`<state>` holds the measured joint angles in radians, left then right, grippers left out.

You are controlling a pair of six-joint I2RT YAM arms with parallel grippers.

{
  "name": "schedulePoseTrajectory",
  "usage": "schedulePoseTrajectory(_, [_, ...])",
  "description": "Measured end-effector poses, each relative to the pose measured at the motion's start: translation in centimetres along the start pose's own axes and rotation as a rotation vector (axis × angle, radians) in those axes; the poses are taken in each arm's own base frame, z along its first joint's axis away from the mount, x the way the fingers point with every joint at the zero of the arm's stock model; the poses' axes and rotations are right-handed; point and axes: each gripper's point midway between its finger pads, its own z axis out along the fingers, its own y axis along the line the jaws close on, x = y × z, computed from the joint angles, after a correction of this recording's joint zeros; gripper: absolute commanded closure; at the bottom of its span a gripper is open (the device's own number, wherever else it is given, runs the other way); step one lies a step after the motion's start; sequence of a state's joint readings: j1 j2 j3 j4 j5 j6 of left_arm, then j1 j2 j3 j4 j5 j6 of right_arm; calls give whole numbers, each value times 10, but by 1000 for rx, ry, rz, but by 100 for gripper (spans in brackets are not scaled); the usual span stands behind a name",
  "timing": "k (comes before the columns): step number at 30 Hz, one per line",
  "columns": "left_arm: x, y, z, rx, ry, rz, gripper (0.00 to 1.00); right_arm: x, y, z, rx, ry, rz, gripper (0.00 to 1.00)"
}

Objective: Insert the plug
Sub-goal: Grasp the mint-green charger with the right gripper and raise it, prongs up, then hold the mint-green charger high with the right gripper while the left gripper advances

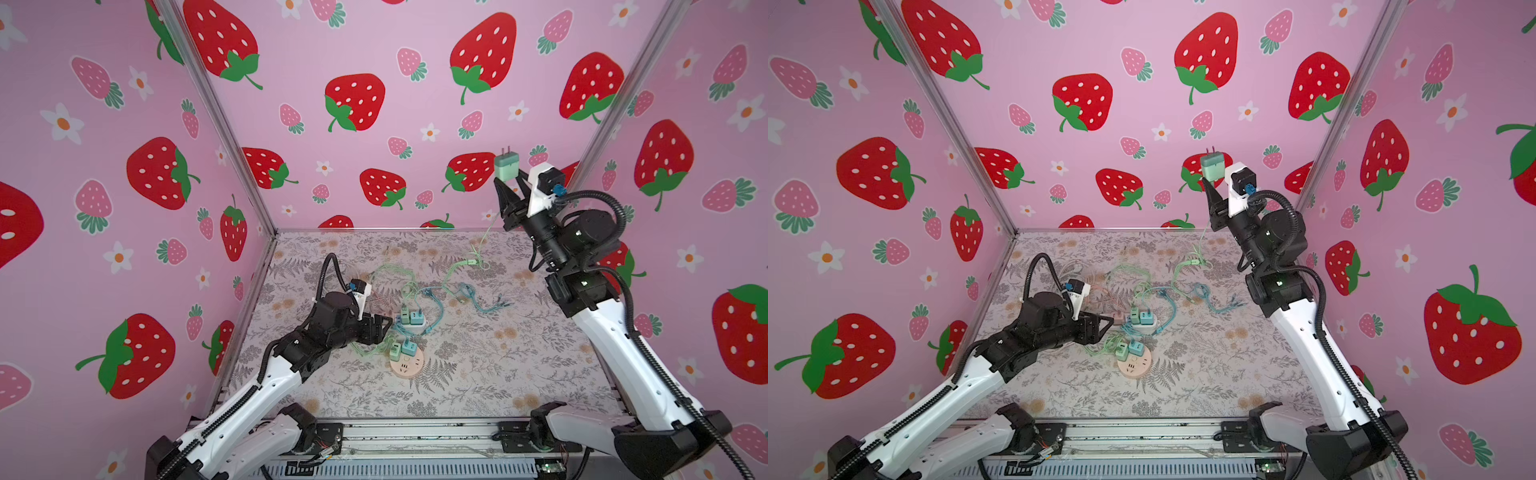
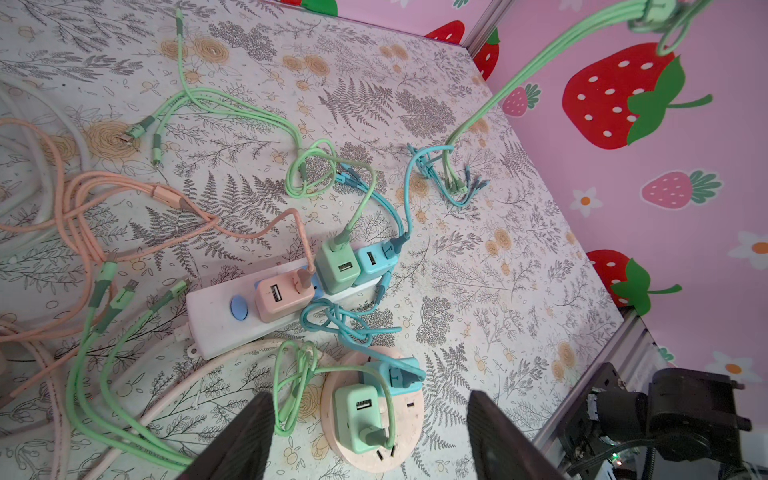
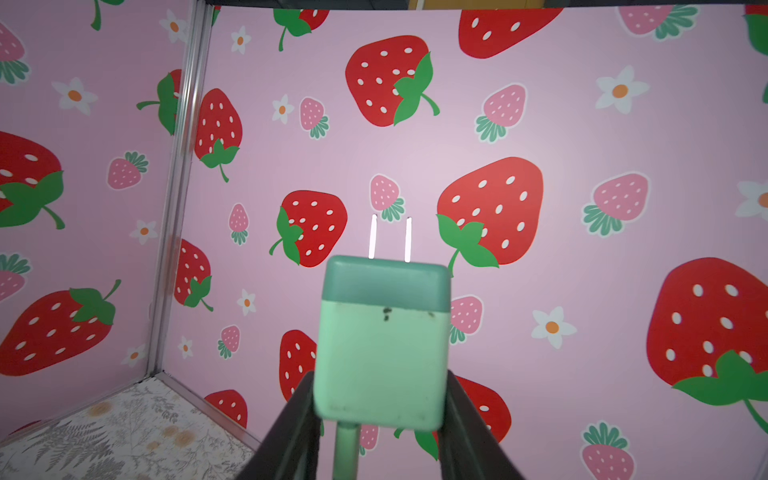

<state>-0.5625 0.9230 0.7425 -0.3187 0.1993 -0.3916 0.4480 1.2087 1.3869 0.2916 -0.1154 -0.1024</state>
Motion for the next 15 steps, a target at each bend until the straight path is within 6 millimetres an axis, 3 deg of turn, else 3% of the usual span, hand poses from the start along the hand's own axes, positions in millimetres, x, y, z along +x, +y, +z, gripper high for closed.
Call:
schedulePoseTrajectory(5, [-1,-4,1,22,0,19,24,-6,-12,-5,68,-11,-11,73])
schedulePoseTrajectory(9, [-5,-6,13,30,28,75,24,-4,-14,-6,83,-7,-10,74])
schedulePoseTrajectory(15, [-51,-29,48,90,47,217,25,6,-12,-9,79,15,-7,74])
